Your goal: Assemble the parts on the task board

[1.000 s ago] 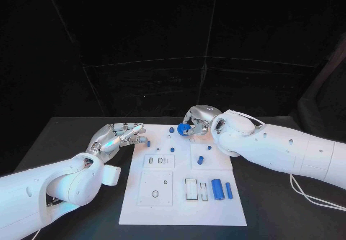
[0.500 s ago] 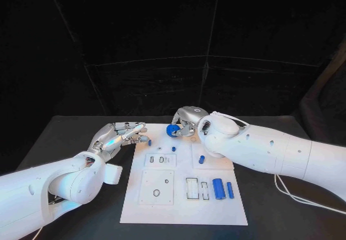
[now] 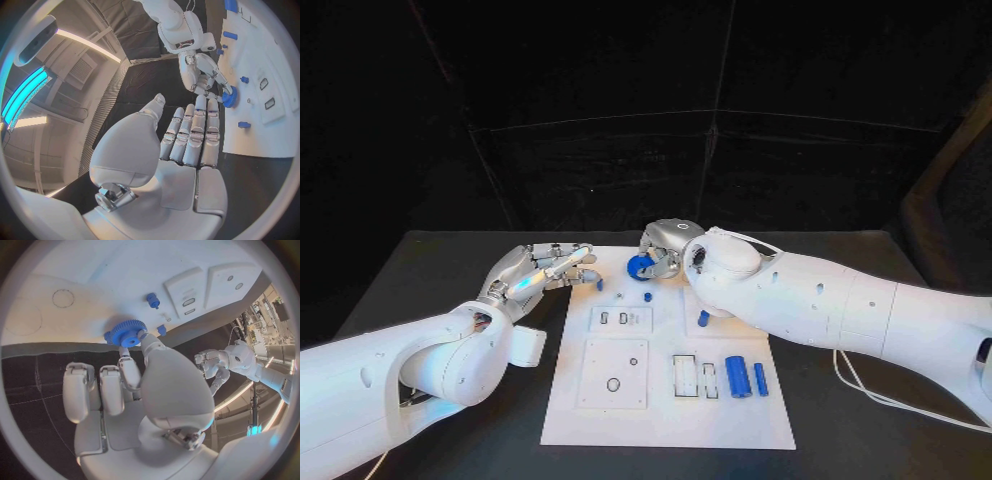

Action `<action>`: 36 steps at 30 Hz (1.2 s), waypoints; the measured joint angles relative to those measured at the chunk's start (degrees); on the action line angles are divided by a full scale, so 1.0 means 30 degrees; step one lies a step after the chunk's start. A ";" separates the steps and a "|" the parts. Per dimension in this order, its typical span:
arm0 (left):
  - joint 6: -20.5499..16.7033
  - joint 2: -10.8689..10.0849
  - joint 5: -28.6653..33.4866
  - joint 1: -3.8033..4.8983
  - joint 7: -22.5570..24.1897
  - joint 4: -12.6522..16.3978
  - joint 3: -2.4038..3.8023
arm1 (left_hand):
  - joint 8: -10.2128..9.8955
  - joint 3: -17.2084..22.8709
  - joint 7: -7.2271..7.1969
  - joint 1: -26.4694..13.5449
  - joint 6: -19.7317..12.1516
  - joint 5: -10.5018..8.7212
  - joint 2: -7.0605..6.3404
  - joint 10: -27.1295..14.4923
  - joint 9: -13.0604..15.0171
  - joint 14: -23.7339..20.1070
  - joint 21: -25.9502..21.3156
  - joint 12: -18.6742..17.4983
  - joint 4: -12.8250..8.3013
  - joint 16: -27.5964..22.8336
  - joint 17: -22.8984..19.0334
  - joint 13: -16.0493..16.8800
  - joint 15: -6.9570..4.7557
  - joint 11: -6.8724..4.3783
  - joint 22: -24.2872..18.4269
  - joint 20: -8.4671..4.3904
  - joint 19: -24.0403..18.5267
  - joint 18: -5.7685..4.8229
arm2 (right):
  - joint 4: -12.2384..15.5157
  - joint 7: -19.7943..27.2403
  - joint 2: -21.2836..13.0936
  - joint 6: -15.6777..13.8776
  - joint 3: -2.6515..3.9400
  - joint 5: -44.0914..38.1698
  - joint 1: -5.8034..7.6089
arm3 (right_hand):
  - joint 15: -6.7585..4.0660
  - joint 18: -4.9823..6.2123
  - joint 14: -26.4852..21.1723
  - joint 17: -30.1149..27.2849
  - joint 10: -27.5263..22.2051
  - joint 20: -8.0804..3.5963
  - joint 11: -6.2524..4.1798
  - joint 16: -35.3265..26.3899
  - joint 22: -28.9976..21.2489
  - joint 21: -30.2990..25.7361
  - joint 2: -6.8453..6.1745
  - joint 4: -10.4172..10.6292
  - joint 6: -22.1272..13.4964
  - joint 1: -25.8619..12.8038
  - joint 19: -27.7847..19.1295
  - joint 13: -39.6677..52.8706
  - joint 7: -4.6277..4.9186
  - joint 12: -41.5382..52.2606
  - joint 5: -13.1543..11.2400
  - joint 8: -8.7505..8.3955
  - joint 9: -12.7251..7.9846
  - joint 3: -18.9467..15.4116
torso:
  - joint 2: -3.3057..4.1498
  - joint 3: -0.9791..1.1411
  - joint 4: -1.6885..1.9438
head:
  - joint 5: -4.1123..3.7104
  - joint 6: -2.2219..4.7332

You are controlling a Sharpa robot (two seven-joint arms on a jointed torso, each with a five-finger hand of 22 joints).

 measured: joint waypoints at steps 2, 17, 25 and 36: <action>0.0002 0.0007 0.0000 0.0000 -0.0002 -0.0002 0.0000 | 0.0000 0.0000 0.0000 0.0000 0.0000 0.0000 0.0000 0.0000 0.0000 0.0000 0.0000 0.0000 0.0000 0.0000 -0.0001 0.0000 0.0000 0.0000 0.0000 -0.0001 0.0001 0.0000 | -0.0100 -0.0028 0.0094 0.0018 -0.0009 -0.0048 -0.0009 | 0.0005 0.0001 -0.0005 0.0000 -0.0070 0.0031 0.0068 0.0000 0.0000 0.0000 -0.0126 0.0003 -0.0289 -0.0128 0.0031 -0.0132 -0.0056 -0.0222 -0.0482 -0.0236 0.0066 0.0085 | 0.0000 0.0000 -0.0002 | 0.0000 -0.0013; 0.0010 0.0004 0.0000 0.0000 -0.0024 -0.0010 0.0000 | 0.0000 0.0027 0.0000 0.0101 0.0000 0.0000 0.0102 0.0000 0.0000 0.0000 0.0000 0.0000 -0.0135 0.0000 -0.0004 0.0000 0.0000 0.0000 0.0003 0.0000 0.0000 -0.0001 | -0.0267 -0.0041 0.0276 0.0312 -0.0015 -0.0201 -0.0021 | 0.0451 -0.0001 -0.0035 -0.0001 -0.0550 0.0412 0.0547 0.0073 -0.0001 0.0000 -0.1424 0.2264 -0.1623 -0.1681 0.0071 -0.0725 0.0422 -0.0959 -0.2283 -0.1372 0.0013 -0.2304 | -0.0009 -0.0013 -0.0011 | -0.0013 -0.0071; 0.0012 -0.0011 0.0000 0.0000 -0.0036 -0.0002 0.0000 | 0.0000 0.0028 0.0000 0.0101 0.0000 0.0000 0.0102 0.0000 0.0000 0.0000 0.0000 0.0000 -0.0134 0.0001 -0.0006 0.0000 0.0000 0.0000 -0.0013 0.0000 0.0000 -0.0001 | -0.0224 -0.0041 0.0098 0.0665 -0.0018 -0.0206 -0.0024 | 0.0450 0.0000 -0.0035 -0.0003 -0.0550 0.0412 0.0547 0.0138 -0.0001 -0.0001 -0.1280 0.2560 -0.1479 -0.1806 0.0071 -0.0538 0.0420 -0.0943 -0.2269 -0.1371 0.0054 -0.2599 | -0.0011 -0.0013 -0.0016 | -0.0013 -0.0104; 0.0015 -0.0009 0.0000 0.0001 -0.0051 -0.0002 0.0000 | 0.0001 0.0028 0.0000 0.0101 0.0000 0.0000 0.0101 0.0000 0.0000 0.0000 0.0000 0.0000 -0.0134 0.0001 -0.0007 0.0000 0.0000 0.0000 -0.0011 0.0000 0.0000 -0.0001 | -0.0323 0.0027 0.0081 0.1459 0.0027 0.0312 0.0038 | 0.0587 0.0000 -0.0035 -0.0003 -0.0405 0.0553 0.0544 0.0267 -0.0002 -0.0001 -0.0077 0.2718 -0.1861 -0.3671 0.0071 -0.0121 0.0593 -0.0567 -0.1006 -0.1499 -0.0011 -0.4090 | -0.0011 -0.0004 -0.0035 | -0.0066 -0.0114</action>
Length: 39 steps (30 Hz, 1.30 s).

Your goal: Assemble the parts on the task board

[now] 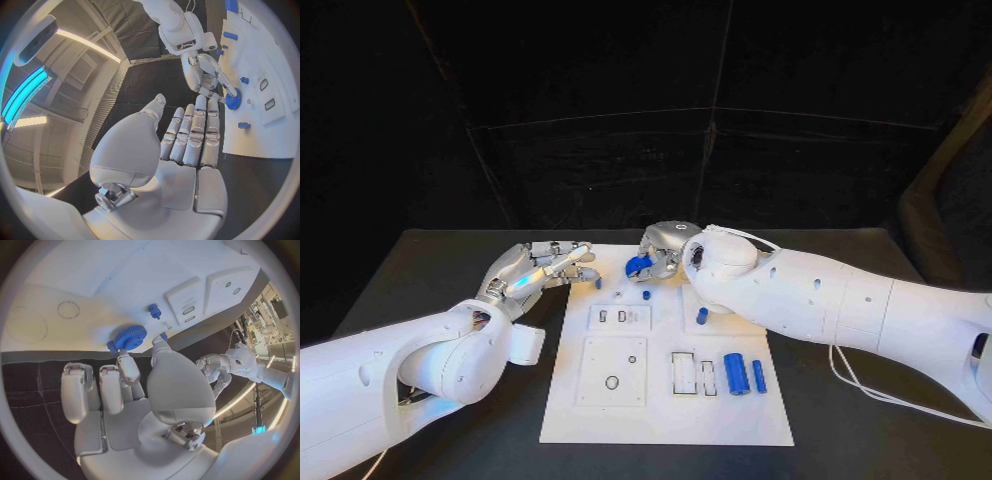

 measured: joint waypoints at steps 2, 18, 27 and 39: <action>0.0000 -0.0006 0.0000 0.0000 -0.0003 0.0006 0.0000 | 0.0000 0.0000 0.0000 0.0000 0.0000 0.0000 0.0000 0.0000 0.0000 0.0000 0.0000 0.0000 0.0000 0.0000 -0.0001 0.0000 0.0000 0.0000 0.0000 0.0000 0.0000 0.0000 | -0.0006 0.0023 -0.0015 0.0069 0.0008 0.0097 0.0014 | -0.0001 0.0000 0.0000 -0.0001 0.0000 0.0000 0.0000 0.0000 0.0007 0.0000 0.0012 -0.0012 -0.0016 -0.0012 0.0000 0.0038 -0.0014 0.0004 0.0000 -0.0002 -0.0033 -0.0028 | -0.0002 0.0000 0.0007 | -0.0007 -0.0009; -0.0004 -0.0137 0.0000 0.0002 -0.0011 0.0038 0.0000 | -0.0001 0.0000 0.0000 0.0000 0.0000 0.0000 0.0000 0.0000 0.0000 0.0000 0.0000 0.0000 0.0001 0.0000 0.0018 0.0000 0.0000 0.0000 0.0004 0.0068 0.0068 0.0000 | 0.0180 0.0119 -0.0618 0.0170 -0.0056 0.0710 -0.0095 | -0.0001 0.0001 0.0000 0.0013 0.0067 -0.0001 0.0068 0.0000 0.0011 0.0000 0.0573 -0.0076 0.0125 -0.0405 0.0000 0.0342 -0.0082 0.0359 0.0097 -0.0047 0.0055 -0.0595 | -0.0009 -0.0005 0.0011 | -0.0040 -0.0027; -0.0005 -0.0206 0.0001 0.0004 -0.0013 0.0063 0.0000 | 0.0000 0.0001 0.0000 0.0000 0.0000 0.0000 0.0000 0.0000 0.0000 0.0000 0.0000 0.0000 0.0000 0.0000 0.0016 0.0000 0.0000 -0.0001 0.0005 0.0067 0.0068 0.0000 | 0.0807 0.0418 -0.1336 -0.1442 -0.0059 0.0873 -0.0123 | -0.0002 0.0001 0.0000 0.0011 0.0136 -0.0002 -0.0003 0.0000 0.0010 0.0086 0.0695 -0.0170 0.0346 -0.0286 0.0000 0.0535 -0.0136 0.0627 0.0219 0.0070 0.0059 -0.0815 | -0.0009 -0.0005 0.0011 | -0.0049 -0.0007; -0.0005 -0.0326 0.0002 0.0006 -0.0025 0.0026 0.0003 | 0.0000 0.0001 0.0000 0.0000 0.0000 0.0000 0.0000 0.0000 0.0000 0.0000 -0.0072 -0.0078 0.0001 -0.0076 0.0013 0.0000 0.0000 0.0000 -0.0019 0.0067 0.0067 -0.0001 | 0.2639 0.4121 -0.5363 -0.4414 -0.0066 0.4051 -0.0185 | -0.0003 0.0004 0.0000 0.0008 -0.0196 -0.0081 -0.0176 -0.0390 0.0008 -0.0259 0.0949 -0.1865 0.0868 0.3263 -0.0370 -0.0115 -0.0366 -0.0256 0.0436 0.0070 0.0060 -0.0863 | -0.0035 0.0004 -0.0049 | -0.0084 0.0176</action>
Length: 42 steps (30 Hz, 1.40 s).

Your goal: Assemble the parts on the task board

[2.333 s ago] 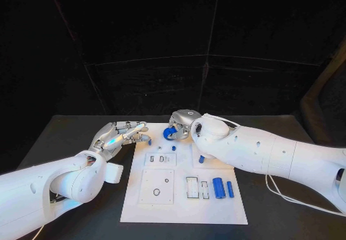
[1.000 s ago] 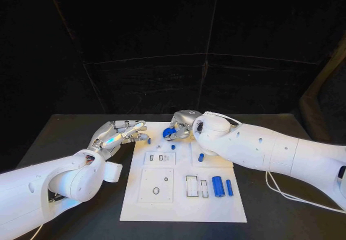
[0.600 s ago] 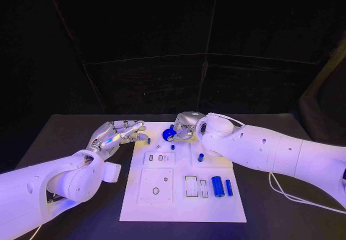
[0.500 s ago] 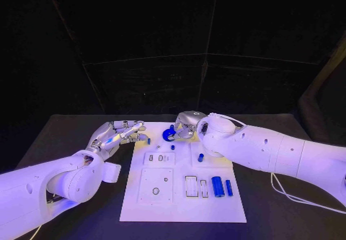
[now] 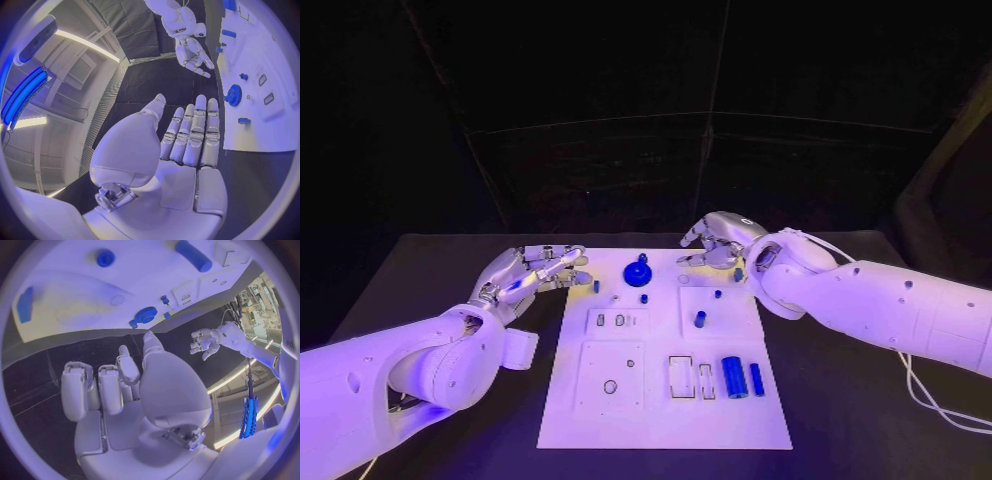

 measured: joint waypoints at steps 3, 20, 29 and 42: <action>0.0001 0.0008 0.0000 0.0000 -0.0001 -0.0013 -0.0002 | 0.0000 0.0021 0.0000 -0.0003 0.0000 0.0000 0.0003 0.0000 0.0000 0.0020 0.0000 -0.0001 -0.0087 0.0000 0.0016 0.0000 -0.0020 0.0000 0.0001 0.0000 0.0000 0.0000 | -0.0163 0.1178 -0.0949 0.0040 -0.0002 0.1410 -0.0001 | -0.0113 -0.0005 -0.0031 -0.0001 -0.0124 -0.0101 -0.0063 -0.0058 0.0000 -0.0120 -0.0078 -0.0939 0.0200 0.1353 -0.0154 -0.0226 -0.0038 -0.0287 0.0156 0.0009 0.0013 0.0259 | -0.0002 0.0007 -0.0066 | -0.0077 0.0077; 0.0104 0.0224 0.0000 -0.0009 -0.0002 -0.0255 -0.0007 | 0.0000 0.0051 -0.0069 -0.0011 0.0069 0.0000 0.0163 0.0175 0.0016 0.0211 -0.0077 0.0000 -0.0261 -0.0073 0.0083 0.0000 -0.0070 -0.0175 -0.0019 -0.0065 0.0066 -0.0001 | -0.2107 0.4682 -0.2952 0.1522 -0.0013 0.4245 -0.0458 | -0.0143 -0.0004 0.0001 -0.0003 -0.0326 -0.0066 0.0003 -0.0206 -0.0003 -0.0254 -0.0449 -0.1864 -0.0106 0.2296 -0.0251 -0.0778 0.0105 -0.0966 0.0547 -0.0070 -0.0051 0.0126 | 0.0024 0.0108 -0.0172 | -0.0280 0.0139; 0.0129 0.0259 0.0000 -0.0016 -0.0002 -0.0351 -0.0010 | 0.0000 0.0052 -0.0069 -0.0011 0.0069 0.0000 0.0163 0.0174 0.0015 0.0210 -0.0077 0.0000 -0.0261 -0.0074 0.0081 0.0000 -0.0070 -0.0175 -0.0016 -0.0065 0.0066 -0.0001 | -0.2396 0.5005 -0.3034 0.2138 -0.0025 0.4389 -0.1034 | -0.0143 -0.0005 0.0001 -0.0004 -0.0325 0.0004 0.0004 -0.0206 -0.0003 -0.0256 -0.0557 -0.1475 -0.0311 0.1660 -0.0321 -0.0804 0.0178 -0.0970 0.0547 -0.0069 -0.0050 -0.0262 | 0.0024 0.0062 -0.0152 | -0.0291 0.0064; 0.0143 0.0329 0.0000 -0.0022 -0.0002 -0.0487 -0.0013 | 0.0000 0.0052 -0.0069 -0.0011 0.0069 0.0000 0.0163 0.0174 0.0014 0.0209 -0.0077 0.0000 -0.0260 -0.0074 0.0079 0.0000 -0.0070 -0.0174 -0.0015 -0.0065 0.0065 0.0000 | -0.2825 0.5215 -0.2801 0.2518 -0.0018 0.4656 -0.1368 | -0.0142 -0.0003 0.0001 -0.0005 -0.0323 0.0005 0.0003 -0.0206 -0.0005 -0.0256 -0.0421 -0.1378 -0.0310 0.1461 -0.0320 -0.0675 0.0178 -0.0946 0.0360 -0.0069 -0.0017 -0.0359 | 0.0018 0.0038 -0.0167 | -0.0359 -0.0026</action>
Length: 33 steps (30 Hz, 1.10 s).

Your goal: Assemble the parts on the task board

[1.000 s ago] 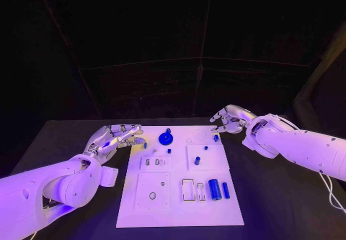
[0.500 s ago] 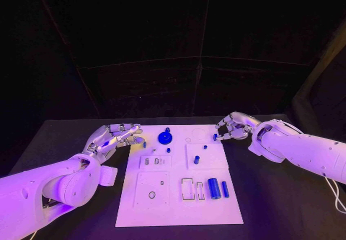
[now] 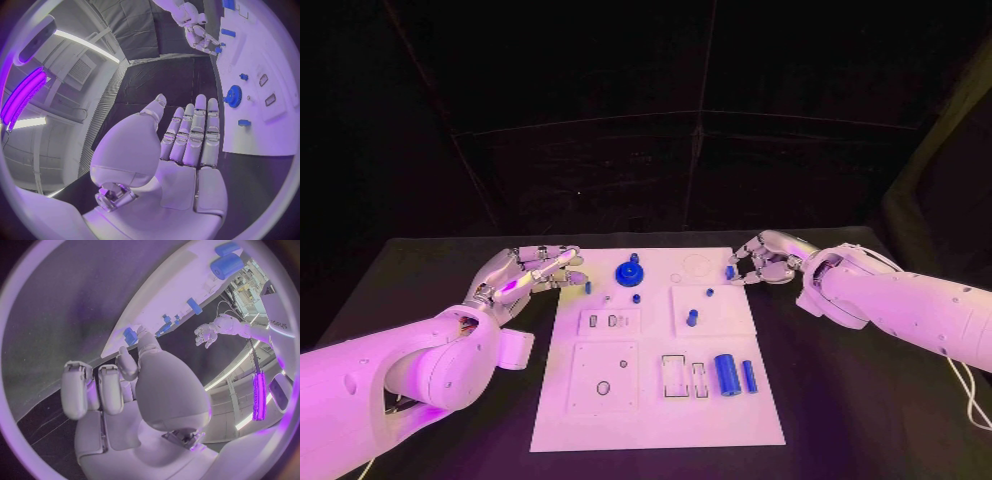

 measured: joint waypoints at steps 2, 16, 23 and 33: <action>0.0002 0.0013 0.0000 -0.0005 0.0000 -0.0014 -0.0001 | 0.0000 0.0000 0.0000 0.0000 0.0000 0.0000 0.0000 -0.0001 0.0000 0.0000 0.0000 0.0000 0.0000 0.0000 0.0000 0.0000 0.0000 0.0000 0.0000 0.0000 0.0000 0.0000 | -0.0097 0.0011 0.0096 0.0036 0.0000 0.0024 -0.0046 | 0.0001 -0.0001 0.0000 0.0000 0.0000 -0.0001 0.0001 0.0000 0.0000 0.0000 0.0245 -0.0136 0.0007 0.0245 -0.0001 0.0014 -0.0007 0.0058 -0.0045 0.0076 0.0006 0.0137 | 0.0000 0.0000 0.0002 | -0.0004 -0.0024; 0.0011 0.0064 0.0000 -0.0013 -0.0007 -0.0099 -0.0007 | 0.0000 0.0000 0.0001 0.0000 0.0000 0.0000 0.0000 -0.0001 -0.0001 -0.0001 0.0000 0.0001 0.0000 0.0001 0.0017 0.0001 0.0000 0.0001 -0.0014 -0.0054 0.0054 0.0000 | -0.0607 0.0087 0.0554 0.0335 0.0002 0.0109 -0.0210 | 0.0005 0.0000 0.0000 -0.0002 0.0106 -0.0142 -0.0105 0.0097 -0.0001 0.0000 0.1628 -0.0721 0.0784 0.1126 0.0143 0.0338 -0.0208 0.0441 -0.1075 0.0169 0.0026 0.1469 | -0.0015 -0.0015 0.0035 | 0.0002 -0.0135; 0.0017 0.0069 0.0000 -0.0013 -0.0021 -0.0109 -0.0008 | 0.0000 -0.0055 0.0001 -0.0071 0.0000 0.0000 0.0071 0.0000 -0.0001 -0.0001 0.0001 0.0001 -0.0055 -0.0076 0.0016 0.0001 0.0001 0.0001 -0.0012 -0.0058 0.0058 -0.0001 | -0.0664 0.0149 0.0623 0.0441 0.0002 0.0124 -0.0218 | 0.0006 -0.0001 0.0000 -0.0002 0.0107 -0.0149 -0.0106 0.0174 -0.0001 0.0073 0.1703 -0.0781 0.0932 0.1201 0.0149 0.0465 -0.0237 0.0562 -0.1151 0.0169 0.0024 0.1633 | -0.0018 -0.0016 0.0033 | 0.0005 -0.0137; 0.0040 0.0069 0.0000 -0.0014 -0.0053 -0.0132 -0.0010 | 0.0000 -0.0054 0.0001 -0.0074 -0.0001 0.0000 0.0074 -0.0001 -0.0001 -0.0001 0.0001 0.0001 -0.0054 -0.0075 0.0013 0.0001 0.0000 0.0001 -0.0011 -0.0058 0.0059 0.0000 | -0.0704 0.0255 0.0639 0.0206 0.0003 0.0291 -0.0222 | -0.0316 -0.0001 -0.0036 -0.0003 0.0383 -0.0377 -0.0381 0.0327 -0.0002 0.0259 0.2046 -0.1174 0.2226 0.1175 0.0521 0.0576 -0.0380 0.1022 -0.1910 0.0750 0.0047 0.2725 | -0.0026 -0.0016 0.0029 | 0.0002 -0.0178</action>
